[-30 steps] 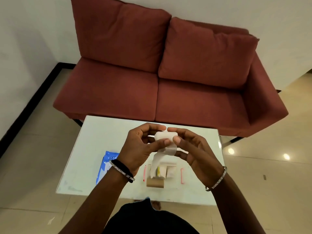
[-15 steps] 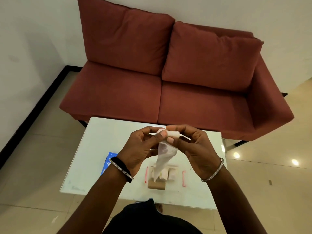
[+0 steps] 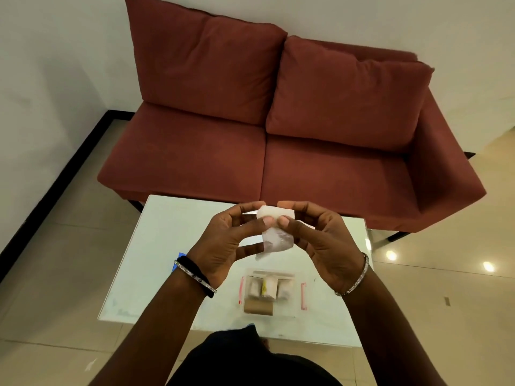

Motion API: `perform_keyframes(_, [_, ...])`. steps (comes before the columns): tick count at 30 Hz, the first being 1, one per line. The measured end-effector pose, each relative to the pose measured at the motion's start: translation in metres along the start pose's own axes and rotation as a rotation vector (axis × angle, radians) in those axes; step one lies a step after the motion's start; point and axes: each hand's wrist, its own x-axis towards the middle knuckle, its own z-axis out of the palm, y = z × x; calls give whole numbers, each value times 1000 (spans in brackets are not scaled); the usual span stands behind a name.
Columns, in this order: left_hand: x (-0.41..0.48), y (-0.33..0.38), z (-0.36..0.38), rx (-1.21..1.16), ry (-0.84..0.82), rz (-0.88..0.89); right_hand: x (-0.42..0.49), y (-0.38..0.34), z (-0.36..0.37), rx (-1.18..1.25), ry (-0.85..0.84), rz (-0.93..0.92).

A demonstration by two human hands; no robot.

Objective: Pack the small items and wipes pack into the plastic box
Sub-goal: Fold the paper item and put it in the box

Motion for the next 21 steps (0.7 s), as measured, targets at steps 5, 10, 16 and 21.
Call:
perform_keyframes(5, [4,1,2,53,-18,-105,4,1,-2,-36,-53,-37])
perform_keyframes(10, [8,-1,-2,35,-2,-14,9,1,0,23,-18,38])
perform_keyframes(16, [13,-4,-10,59,-34,35,17,10,3,-34,36,62])
perform_keyframes(21, [14,-2,-15,-19,1,-48,22,13,0,-117,6,-34])
